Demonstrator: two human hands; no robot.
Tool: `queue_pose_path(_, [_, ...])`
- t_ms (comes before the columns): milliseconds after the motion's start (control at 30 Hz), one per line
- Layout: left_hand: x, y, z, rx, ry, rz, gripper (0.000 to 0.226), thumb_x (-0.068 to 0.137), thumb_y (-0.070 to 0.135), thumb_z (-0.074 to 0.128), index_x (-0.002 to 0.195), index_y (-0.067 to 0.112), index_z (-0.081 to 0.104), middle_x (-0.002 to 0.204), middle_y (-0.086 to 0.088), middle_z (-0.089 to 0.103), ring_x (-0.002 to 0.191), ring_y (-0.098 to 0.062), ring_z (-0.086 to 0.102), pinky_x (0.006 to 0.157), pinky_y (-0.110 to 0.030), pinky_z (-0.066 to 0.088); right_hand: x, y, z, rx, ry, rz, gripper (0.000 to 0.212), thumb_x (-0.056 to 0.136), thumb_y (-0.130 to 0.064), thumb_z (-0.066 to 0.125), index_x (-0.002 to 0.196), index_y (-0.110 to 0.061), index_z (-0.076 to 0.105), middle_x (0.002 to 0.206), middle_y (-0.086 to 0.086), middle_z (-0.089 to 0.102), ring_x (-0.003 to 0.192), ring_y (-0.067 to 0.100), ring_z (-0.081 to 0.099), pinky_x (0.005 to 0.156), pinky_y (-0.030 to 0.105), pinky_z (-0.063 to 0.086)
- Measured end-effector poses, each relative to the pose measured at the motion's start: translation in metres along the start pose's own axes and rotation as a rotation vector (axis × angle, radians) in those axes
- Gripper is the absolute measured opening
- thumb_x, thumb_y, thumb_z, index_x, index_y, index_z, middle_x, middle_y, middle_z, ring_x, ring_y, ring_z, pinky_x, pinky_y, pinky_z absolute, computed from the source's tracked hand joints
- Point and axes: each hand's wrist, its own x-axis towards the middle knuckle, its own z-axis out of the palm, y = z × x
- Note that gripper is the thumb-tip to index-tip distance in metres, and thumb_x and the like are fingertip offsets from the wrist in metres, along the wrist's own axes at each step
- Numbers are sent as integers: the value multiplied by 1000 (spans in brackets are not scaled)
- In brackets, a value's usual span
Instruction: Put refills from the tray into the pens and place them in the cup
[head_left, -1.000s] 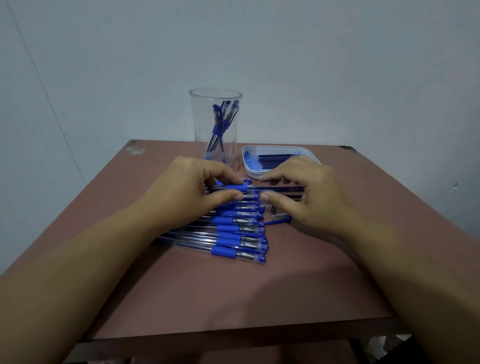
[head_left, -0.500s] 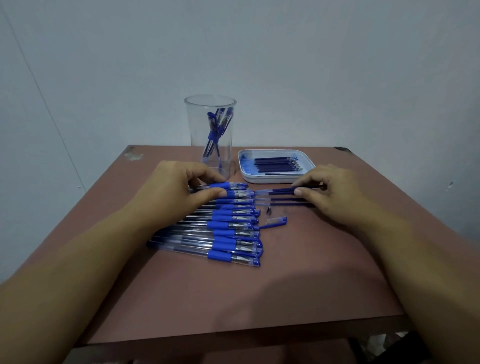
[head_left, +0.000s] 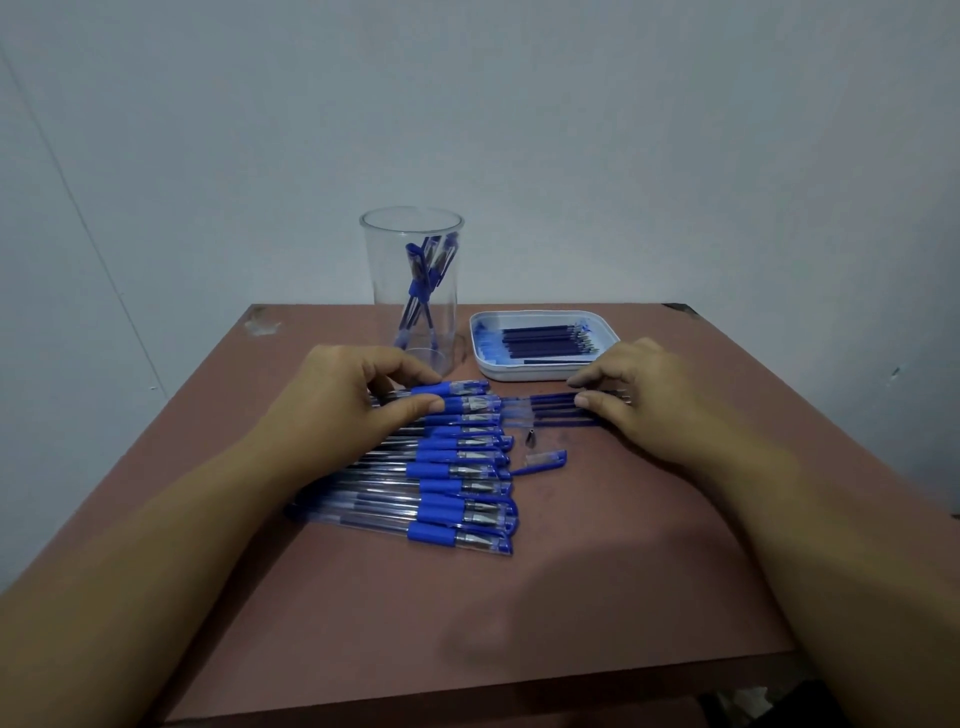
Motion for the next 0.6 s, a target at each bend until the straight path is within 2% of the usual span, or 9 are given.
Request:
queue_pose_path(133, [1, 1, 0, -9, 16, 18, 14, 70, 52, 67, 85, 51, 67, 71, 20, 68, 73, -6, 64, 60, -8, 44, 15, -1, -15, 29, 7, 17, 14, 89, -28, 68, 98, -38, 66, 91, -24, 58, 96, 3, 46, 79, 4, 31])
queue_pose_path(233, [1, 1, -1, -18, 25, 22, 15, 70, 53, 66, 85, 52, 66, 73, 24, 68, 73, -6, 64, 61, -9, 45, 39, -1, -28, -43, -78, 51, 16, 92, -31, 64, 107, -30, 69, 99, -14, 59, 96, 3, 45, 70, -5, 27])
queue_pose_path(333, [1, 0, -1, -10, 21, 9, 16, 71, 50, 68, 87, 49, 68, 75, 29, 67, 74, -3, 64, 61, -8, 44, 61, 1, -28, -54, -211, 115, 17, 92, -31, 65, 107, -26, 71, 103, -10, 59, 93, 6, 50, 64, -1, 32])
queue_pose_path(400, [2, -1, -1, -14, 21, -3, 20, 71, 49, 69, 90, 43, 71, 77, 31, 67, 74, -2, 64, 61, -7, 43, 71, 2, -25, -47, -315, 152, 17, 89, -31, 68, 104, -25, 73, 101, -10, 64, 84, 1, 54, 57, 4, 36])
queue_pose_path(467, [2, -2, -1, -18, 18, -6, 24, 71, 49, 68, 91, 38, 74, 77, 26, 69, 73, -3, 65, 62, -7, 44, 78, 4, -21, -57, -397, 166, 15, 89, -28, 69, 102, -24, 74, 91, -16, 63, 75, -5, 53, 52, 0, 37])
queue_pose_path(600, [1, -2, -2, -16, 10, 12, 23, 71, 53, 66, 91, 42, 71, 81, 28, 69, 74, -2, 66, 63, -8, 46, 86, 8, -16, -61, -444, 175, 14, 91, -25, 67, 102, -24, 75, 87, -20, 62, 73, -4, 55, 49, -2, 34])
